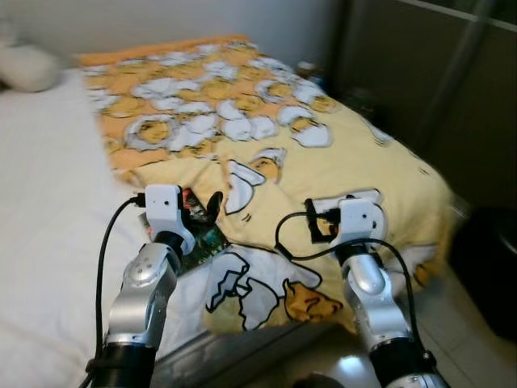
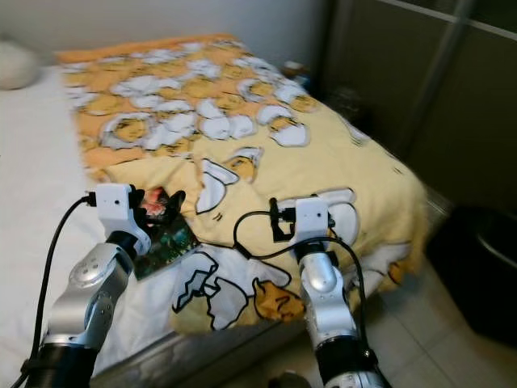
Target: Clean up the room
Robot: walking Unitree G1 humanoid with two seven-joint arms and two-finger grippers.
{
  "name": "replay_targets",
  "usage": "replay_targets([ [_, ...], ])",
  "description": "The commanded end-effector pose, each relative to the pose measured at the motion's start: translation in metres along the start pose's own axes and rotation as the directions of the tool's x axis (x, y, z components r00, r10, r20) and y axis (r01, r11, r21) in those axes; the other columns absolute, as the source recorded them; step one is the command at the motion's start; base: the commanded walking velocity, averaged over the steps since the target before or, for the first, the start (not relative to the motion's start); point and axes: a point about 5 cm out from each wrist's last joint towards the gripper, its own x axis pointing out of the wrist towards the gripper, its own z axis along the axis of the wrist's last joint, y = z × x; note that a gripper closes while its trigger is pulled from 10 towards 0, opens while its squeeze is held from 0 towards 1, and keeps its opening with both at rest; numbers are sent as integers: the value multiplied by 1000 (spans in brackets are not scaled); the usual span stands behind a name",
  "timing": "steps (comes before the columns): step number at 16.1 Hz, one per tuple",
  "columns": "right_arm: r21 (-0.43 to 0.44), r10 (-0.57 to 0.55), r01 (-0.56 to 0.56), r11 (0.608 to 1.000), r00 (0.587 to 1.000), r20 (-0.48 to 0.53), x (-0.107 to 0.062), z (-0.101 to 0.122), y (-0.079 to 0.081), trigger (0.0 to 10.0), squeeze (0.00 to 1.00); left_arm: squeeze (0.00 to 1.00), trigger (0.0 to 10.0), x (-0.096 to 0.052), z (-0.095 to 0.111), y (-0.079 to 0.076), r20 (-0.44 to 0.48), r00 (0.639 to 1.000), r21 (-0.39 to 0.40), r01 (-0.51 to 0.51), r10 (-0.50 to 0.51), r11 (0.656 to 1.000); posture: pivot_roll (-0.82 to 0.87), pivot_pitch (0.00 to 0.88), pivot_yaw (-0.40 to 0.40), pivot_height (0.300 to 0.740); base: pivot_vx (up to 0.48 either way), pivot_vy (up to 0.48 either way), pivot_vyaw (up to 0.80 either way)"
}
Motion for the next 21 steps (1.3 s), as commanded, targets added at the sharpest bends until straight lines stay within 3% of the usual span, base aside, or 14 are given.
replay_targets([
  [1, 6, -2, 2, 1000, 1000, -4, 1, 0, 0, 10000, 0, 0, 10000, 2, 1, -1, -4, 1000, 12, 4, -4, 1000, -3, 0, 26, 740, 0, 0, -581],
  [4, 6, -2, 2, 1000, 1000, -4, 1, 0, 0, 10000, 0, 0, 10000, 2, 1, -1, -4, 1000, 12, 4, -4, 1000, -3, 0, 26, 740, 0, 0, -581],
  [7, -13, 63, -63, 998, 998, 2, 0, 3, 3, 10000, 0, 0, 10000, 13, -13, 21, -88, 992, 77, -83, 90, 994, -39, 0, 19, 740, 0, 0, 0],
  [14, -13, 100, -101, 995, 995, -17, 0, -1, 8, 10000, 0, 0, 10000, 10, -13, 18, -44, 994, 61, -93, 95, 994, -18, 0, 5, 740, 0, 0, 0],
  [18, -9, 125, -125, 992, 992, -28, -1, -3, 13, 10000, 0, 0, 10000, 9, -15, 14, -43, 995, 67, -88, 91, 994, -14, 0, 5, 740, 0, 0, 547],
  [21, -8, 131, -131, 991, 991, -37, -5, -6, 14, 10000, 0, 0, 10000, 9, -14, 18, -44, 993, 78, -104, 107, 992, -14, 0, 9, 740, 0, 0, 0],
])
